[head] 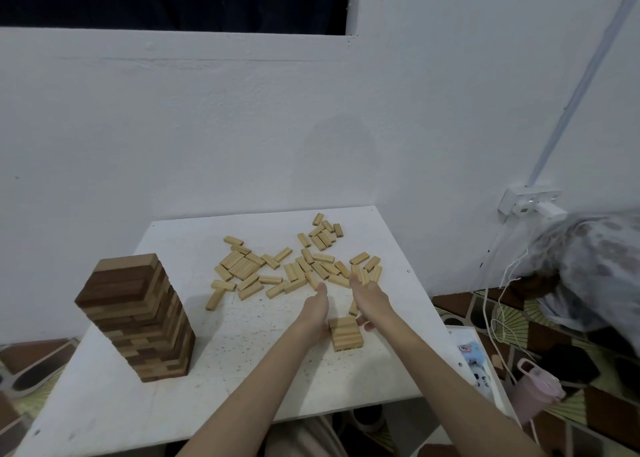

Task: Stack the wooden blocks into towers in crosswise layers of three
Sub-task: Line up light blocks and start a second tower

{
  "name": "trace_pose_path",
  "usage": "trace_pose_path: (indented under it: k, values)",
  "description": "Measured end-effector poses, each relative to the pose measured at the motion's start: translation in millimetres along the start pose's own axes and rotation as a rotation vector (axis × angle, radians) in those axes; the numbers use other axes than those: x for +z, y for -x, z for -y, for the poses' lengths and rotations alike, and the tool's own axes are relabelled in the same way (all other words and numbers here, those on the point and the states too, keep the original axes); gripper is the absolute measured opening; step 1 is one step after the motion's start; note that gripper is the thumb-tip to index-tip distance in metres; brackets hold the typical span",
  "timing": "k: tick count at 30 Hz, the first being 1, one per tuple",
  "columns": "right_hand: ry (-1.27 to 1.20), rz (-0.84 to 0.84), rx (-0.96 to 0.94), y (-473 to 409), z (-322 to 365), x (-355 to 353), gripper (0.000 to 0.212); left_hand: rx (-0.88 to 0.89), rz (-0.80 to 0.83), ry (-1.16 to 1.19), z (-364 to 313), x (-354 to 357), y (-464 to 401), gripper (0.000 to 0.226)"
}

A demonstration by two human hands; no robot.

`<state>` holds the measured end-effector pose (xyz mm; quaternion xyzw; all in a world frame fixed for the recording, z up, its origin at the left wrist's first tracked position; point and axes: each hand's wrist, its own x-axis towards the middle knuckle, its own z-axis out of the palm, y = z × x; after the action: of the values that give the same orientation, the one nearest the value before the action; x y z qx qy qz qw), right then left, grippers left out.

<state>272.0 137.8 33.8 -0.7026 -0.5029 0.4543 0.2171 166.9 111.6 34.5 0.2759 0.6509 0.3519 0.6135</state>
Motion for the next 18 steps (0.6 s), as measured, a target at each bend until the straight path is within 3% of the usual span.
trace_pose_path:
  k: [4, 6, 8, 10, 12, 14, 18]
  values:
    - [0.087, 0.045, -0.048, 1.1, -1.3, -8.8, 0.049, 0.042, -0.055, -0.143, -2.4, -6.1, -1.7, 0.053]
    - [0.214, 0.103, -0.142, 1.6, -1.9, -20.5, 0.047, 0.155, -0.061, -0.451, -1.9, -17.9, -6.8, 0.061]
    - [0.355, 0.217, -0.252, 3.4, -2.6, -30.0, 0.059, 0.279, 0.012, -0.806, -0.2, -29.7, -9.4, 0.078]
    - [0.520, 0.304, -0.327, 3.9, -6.3, -32.4, 0.074, 0.301, 0.088, -1.019, 5.9, -34.1, -11.6, 0.102]
    - [0.669, 0.311, -0.375, 2.0, -12.9, -29.3, 0.094, 0.313, 0.091, -1.123, 15.1, -31.5, -15.2, 0.115]
    - [0.750, 0.301, -0.403, 0.8, -20.6, -24.4, 0.111, 0.371, 0.067, -1.219, 24.2, -26.7, -19.1, 0.113]
    - [0.833, 0.255, -0.465, -2.6, -33.3, -14.9, 0.120, 0.430, 0.057, -1.169, 34.5, -20.0, -21.4, 0.117]
